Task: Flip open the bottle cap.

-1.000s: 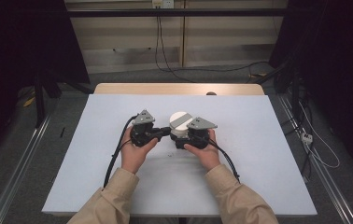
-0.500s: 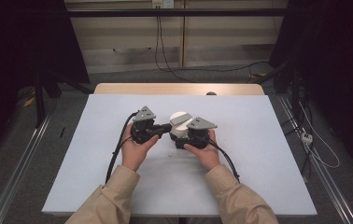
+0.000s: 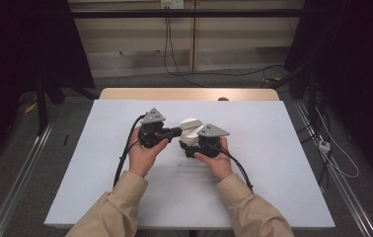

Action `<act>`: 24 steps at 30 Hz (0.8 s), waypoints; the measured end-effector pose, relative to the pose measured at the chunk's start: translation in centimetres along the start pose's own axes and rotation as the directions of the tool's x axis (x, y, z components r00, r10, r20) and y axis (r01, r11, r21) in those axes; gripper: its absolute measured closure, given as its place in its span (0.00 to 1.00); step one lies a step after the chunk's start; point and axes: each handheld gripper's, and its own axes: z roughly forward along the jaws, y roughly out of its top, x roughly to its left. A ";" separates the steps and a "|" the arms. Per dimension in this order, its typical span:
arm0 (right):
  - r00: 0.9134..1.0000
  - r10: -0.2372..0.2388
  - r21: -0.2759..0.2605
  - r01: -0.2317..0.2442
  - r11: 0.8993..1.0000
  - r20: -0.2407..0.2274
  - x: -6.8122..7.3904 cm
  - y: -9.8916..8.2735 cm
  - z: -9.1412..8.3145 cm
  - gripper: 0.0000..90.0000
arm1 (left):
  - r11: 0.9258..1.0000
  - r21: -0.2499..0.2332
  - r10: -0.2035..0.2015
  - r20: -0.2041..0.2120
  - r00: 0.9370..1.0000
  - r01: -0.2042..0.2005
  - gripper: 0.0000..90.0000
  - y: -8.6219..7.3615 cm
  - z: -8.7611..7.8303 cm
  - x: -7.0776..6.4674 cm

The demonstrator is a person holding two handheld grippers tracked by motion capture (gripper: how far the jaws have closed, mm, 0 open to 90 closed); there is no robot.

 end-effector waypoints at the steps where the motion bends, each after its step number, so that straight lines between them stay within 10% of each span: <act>1: 1.000 0.000 0.000 0.000 1.000 0.000 0.0 0.0 0.0 0.21 | 1.000 -0.001 0.006 -0.001 1.000 -0.006 1.00 0.1 0.0 0.0; 24: 1.000 0.002 0.001 -0.002 1.000 0.003 0.0 0.0 0.0 0.21 | 1.000 0.002 0.012 0.012 1.000 -0.012 1.00 1.8 0.6 -0.2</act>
